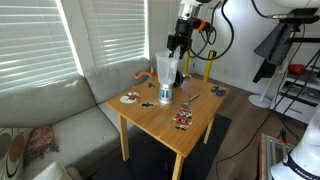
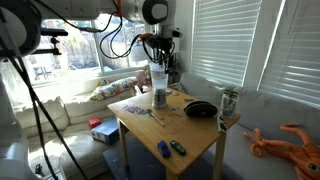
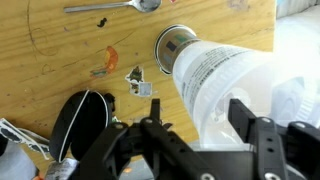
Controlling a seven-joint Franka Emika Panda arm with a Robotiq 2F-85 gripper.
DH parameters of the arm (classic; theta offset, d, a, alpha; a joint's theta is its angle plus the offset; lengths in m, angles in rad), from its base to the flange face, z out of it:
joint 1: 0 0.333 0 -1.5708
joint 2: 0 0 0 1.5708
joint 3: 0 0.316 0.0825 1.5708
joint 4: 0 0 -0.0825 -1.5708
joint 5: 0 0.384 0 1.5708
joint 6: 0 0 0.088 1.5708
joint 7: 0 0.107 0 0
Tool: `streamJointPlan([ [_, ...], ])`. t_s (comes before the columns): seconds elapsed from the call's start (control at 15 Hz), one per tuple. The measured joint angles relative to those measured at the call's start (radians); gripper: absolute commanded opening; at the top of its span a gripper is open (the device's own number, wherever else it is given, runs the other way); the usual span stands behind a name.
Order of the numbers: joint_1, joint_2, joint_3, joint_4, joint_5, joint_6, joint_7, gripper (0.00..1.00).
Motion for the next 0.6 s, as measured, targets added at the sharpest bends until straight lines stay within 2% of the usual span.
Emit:
streamJointPlan([
  [0.6, -0.023, -0.056, -0.018, 0.026, 0.0, 0.0, 0.0, 1.0],
])
